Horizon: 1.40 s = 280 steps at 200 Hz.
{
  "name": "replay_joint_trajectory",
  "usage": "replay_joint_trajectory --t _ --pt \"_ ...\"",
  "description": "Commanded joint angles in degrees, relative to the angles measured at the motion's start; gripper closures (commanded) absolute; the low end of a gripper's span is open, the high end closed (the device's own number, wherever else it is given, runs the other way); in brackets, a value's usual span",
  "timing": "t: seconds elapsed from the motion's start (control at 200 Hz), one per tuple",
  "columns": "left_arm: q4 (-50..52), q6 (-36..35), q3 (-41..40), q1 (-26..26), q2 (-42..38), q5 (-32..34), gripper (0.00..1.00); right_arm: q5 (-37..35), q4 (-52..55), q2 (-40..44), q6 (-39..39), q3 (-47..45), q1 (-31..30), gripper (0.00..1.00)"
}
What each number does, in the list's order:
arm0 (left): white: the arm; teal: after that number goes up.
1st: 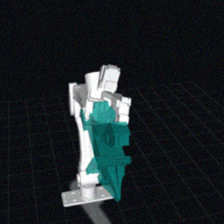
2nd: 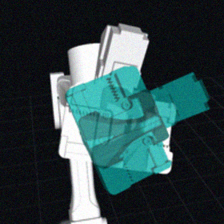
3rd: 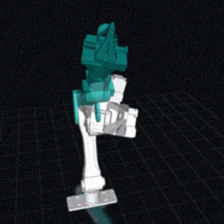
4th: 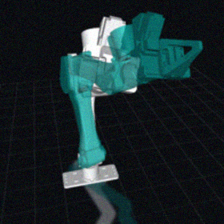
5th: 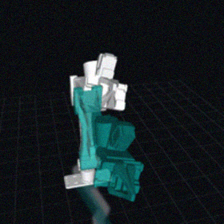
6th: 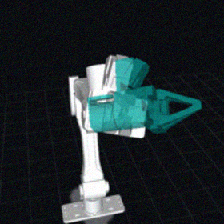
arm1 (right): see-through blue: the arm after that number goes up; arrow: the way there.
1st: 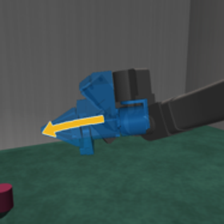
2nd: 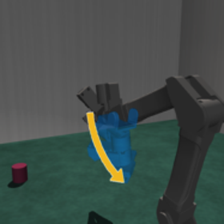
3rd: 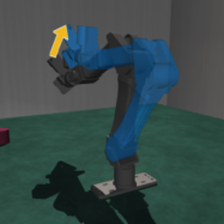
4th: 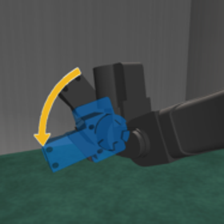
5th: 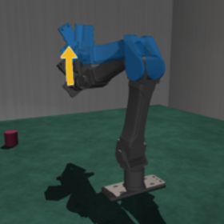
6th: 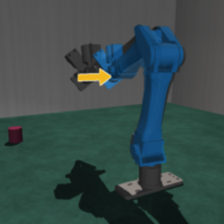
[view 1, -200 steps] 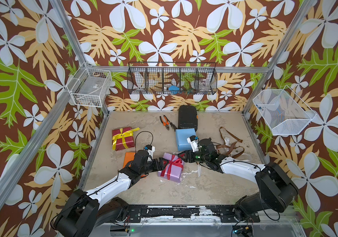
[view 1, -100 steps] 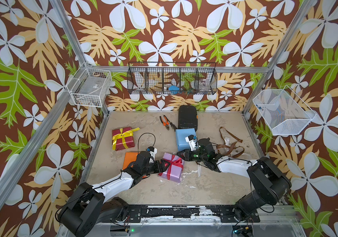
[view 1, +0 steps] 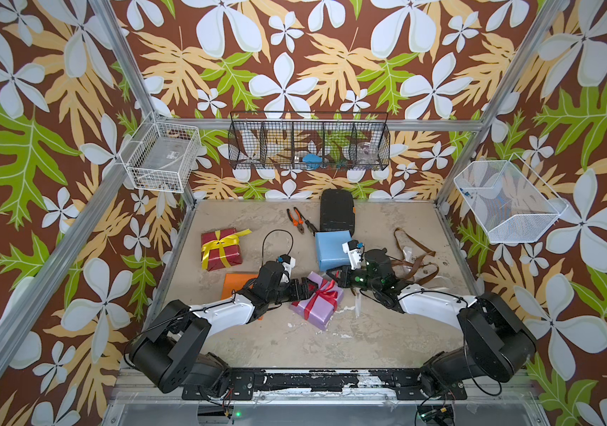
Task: Untie the ribbon bows on the gift boxes
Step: Untie the ribbon from the gift box.
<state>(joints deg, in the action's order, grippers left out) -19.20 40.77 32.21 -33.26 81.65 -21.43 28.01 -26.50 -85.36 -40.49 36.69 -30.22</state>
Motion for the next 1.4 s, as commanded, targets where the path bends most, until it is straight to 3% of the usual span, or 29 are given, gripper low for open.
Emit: replay_joint_trajectory --t 0.0,0.215,0.455,0.586,0.781,0.976,1.086,1.256,1.396 --pt "1.6 -1.48 1.64 -0.19 -1.59 0.84 0.0 -0.79 -0.02 0.63 0.53 -1.09 0.94 1.0" --pt "9.43 -5.1 -0.32 -0.06 -8.0 4.86 0.01 1.26 -1.93 0.31 -0.03 -2.45 1.02 1.0" --pt "12.01 -6.7 -6.07 -0.6 -14.05 7.52 0.18 3.18 -3.11 0.19 -0.6 -2.26 0.96 1.0" --pt "13.2 -7.81 -5.75 -2.33 -16.18 10.74 0.21 3.54 -3.07 -0.02 -0.77 -2.22 1.03 1.0" --pt "17.01 -11.05 -2.27 -7.53 -16.55 18.73 0.25 3.82 -3.21 -0.22 -0.98 -2.52 0.99 1.0" --pt "19.19 -13.26 -0.4 -8.51 -12.65 20.35 0.32 4.0 -3.21 -0.07 -1.08 -2.84 1.03 1.0" --pt "19.58 -13.4 -0.21 -8.67 -12.38 20.31 0.44 3.83 -3.12 0.19 -1.13 -2.93 1.03 1.0" --pt "21.12 -13.26 0.31 -9.3 -13.84 20.55 0.53 3.81 -3.2 -0.19 -1.18 -2.94 1.04 1.0" --pt "22.61 -13.68 0.82 -9.44 -14.15 20.95 0.71 4.16 -3.56 -0.45 -1.53 -2.77 1.02 1.0"
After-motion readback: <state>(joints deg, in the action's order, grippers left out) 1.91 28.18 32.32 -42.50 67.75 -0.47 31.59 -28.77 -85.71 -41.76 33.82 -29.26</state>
